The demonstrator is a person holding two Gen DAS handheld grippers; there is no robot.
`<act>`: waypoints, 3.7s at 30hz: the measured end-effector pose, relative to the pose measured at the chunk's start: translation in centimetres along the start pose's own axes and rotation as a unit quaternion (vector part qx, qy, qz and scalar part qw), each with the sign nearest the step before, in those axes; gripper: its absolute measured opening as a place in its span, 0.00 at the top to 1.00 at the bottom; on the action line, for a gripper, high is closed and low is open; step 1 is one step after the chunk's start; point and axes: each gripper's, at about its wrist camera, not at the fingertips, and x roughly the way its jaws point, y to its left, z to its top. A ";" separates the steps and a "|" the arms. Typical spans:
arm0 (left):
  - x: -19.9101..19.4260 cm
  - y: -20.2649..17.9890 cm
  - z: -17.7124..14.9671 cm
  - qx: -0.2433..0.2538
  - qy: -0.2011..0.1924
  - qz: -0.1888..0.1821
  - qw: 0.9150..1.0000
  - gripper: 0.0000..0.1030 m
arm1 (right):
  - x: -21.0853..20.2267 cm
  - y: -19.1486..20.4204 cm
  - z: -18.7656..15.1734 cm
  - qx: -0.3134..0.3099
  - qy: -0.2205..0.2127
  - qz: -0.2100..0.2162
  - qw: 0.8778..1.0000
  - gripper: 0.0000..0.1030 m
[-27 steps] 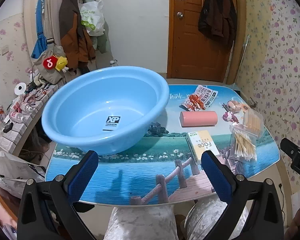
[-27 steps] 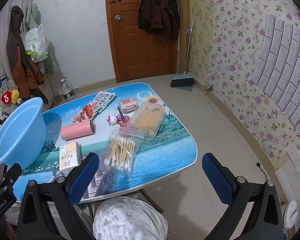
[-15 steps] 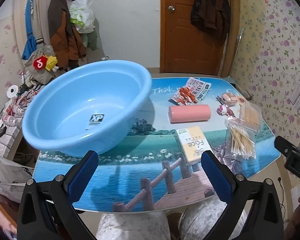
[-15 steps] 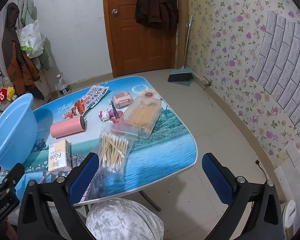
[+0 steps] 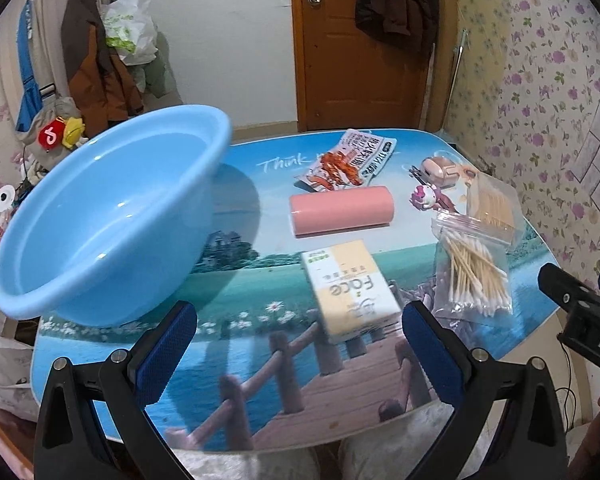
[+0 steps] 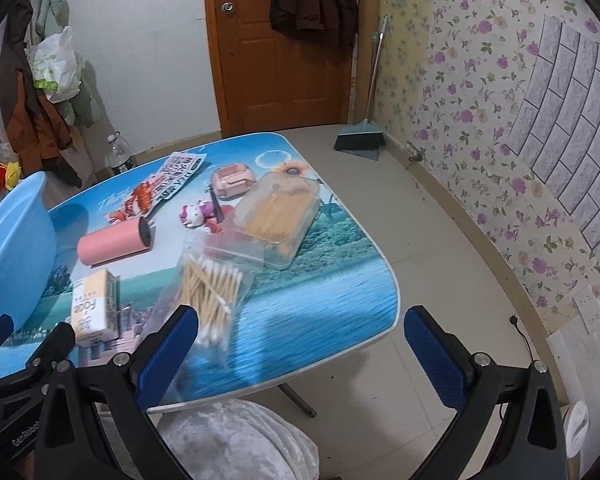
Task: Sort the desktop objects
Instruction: 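Reach the left gripper to the cream tissue pack and grasp it, then grasp the cotton swab bag with the right gripper while the left gripper holds the tissue pack, then carry the tissue pack over the blue basin and release it with the left gripper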
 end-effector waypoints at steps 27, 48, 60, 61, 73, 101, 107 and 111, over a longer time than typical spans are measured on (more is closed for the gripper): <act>5.1 -1.7 1.0 -0.011 0.026 -0.004 1.000 0.42 | 2.8 0.0 0.5 -0.012 0.021 -0.004 1.000 0.00; 2.8 0.0 1.0 -0.003 -0.010 -0.006 1.000 0.56 | 3.0 2.7 0.1 -0.026 0.025 0.013 0.999 0.00; 1.2 0.5 1.2 0.004 -0.029 -0.024 0.999 0.56 | 4.5 5.2 -0.2 -0.029 0.031 0.017 0.999 0.00; 1.2 0.5 1.1 0.004 -0.029 -0.024 0.999 0.56 | 4.7 5.5 -0.3 -0.031 0.033 0.013 0.999 0.00; 1.4 0.9 0.9 0.000 -0.023 -0.026 0.999 0.56 | 6.2 6.1 -1.2 -0.027 0.034 0.011 0.999 0.00; -4.0 2.9 0.7 -0.014 -0.069 -0.020 0.997 0.56 | -1.2 5.6 -1.3 -0.034 -0.041 0.084 0.995 0.84; -7.2 4.3 0.7 -0.023 -0.100 -0.018 0.995 0.56 | -4.7 5.8 -0.9 -0.032 -0.072 0.094 0.992 0.84; -9.2 6.3 0.6 -0.040 -0.121 -0.012 0.992 0.56 | -7.0 6.4 -0.7 -0.036 -0.094 0.096 0.990 0.84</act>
